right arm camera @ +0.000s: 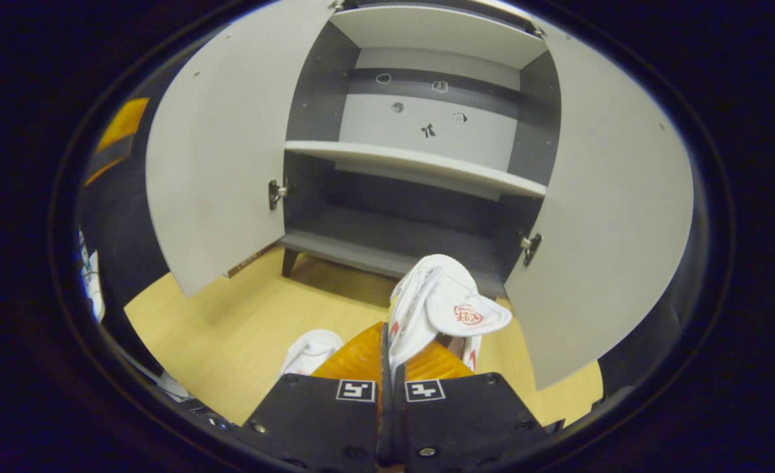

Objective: Grab one shoe with the right hand and put it into the shoe cabinet, grab the other shoe with the left hand and put it into the shoe cabinet; then close the right door with the right hand and the left door with the left hand.

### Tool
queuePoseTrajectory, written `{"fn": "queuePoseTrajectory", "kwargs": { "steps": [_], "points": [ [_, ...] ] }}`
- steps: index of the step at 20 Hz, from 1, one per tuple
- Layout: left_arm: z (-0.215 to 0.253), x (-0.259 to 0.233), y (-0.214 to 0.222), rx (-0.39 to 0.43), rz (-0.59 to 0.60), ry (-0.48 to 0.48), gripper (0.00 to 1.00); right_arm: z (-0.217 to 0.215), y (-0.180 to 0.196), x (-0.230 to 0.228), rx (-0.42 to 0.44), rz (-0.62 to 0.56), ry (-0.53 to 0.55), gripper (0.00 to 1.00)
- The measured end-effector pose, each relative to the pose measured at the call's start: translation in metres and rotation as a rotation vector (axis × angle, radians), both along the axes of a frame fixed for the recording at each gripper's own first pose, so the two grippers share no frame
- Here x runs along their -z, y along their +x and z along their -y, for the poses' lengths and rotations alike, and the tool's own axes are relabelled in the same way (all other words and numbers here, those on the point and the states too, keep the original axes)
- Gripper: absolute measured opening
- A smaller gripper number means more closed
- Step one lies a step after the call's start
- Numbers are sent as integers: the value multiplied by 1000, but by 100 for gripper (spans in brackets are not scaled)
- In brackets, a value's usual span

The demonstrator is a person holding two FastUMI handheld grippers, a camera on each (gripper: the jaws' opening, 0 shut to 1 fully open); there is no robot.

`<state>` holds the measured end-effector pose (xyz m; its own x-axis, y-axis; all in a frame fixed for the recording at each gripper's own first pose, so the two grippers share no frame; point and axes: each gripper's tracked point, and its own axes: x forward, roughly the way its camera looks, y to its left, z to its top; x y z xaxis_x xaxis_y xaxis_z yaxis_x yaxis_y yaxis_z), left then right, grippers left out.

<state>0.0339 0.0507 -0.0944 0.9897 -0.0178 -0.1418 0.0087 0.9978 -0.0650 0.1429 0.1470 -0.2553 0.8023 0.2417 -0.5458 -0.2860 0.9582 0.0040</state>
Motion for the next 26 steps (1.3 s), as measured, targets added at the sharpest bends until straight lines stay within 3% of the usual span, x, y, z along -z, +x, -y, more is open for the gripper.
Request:
{"fn": "queuePoseTrajectory", "kwargs": {
  "steps": [6, 11, 21, 26],
  "points": [
    [5, -10, -3, 3, 24, 3, 95, -4, 45, -93, -42, 122, 20, 4],
    [10, -13, -6, 12, 26, 20, 95, -6, 112, -137, -33, 159, 54, 4],
    [25, -4, -8, 41, -5, 32, 95, -1, 269, -116, -18, 46, -101, 4],
    [21, 5, -5, 24, -28, 44, 95, -2, 317, -90, 13, -53, -128, 4]
  ]
}}
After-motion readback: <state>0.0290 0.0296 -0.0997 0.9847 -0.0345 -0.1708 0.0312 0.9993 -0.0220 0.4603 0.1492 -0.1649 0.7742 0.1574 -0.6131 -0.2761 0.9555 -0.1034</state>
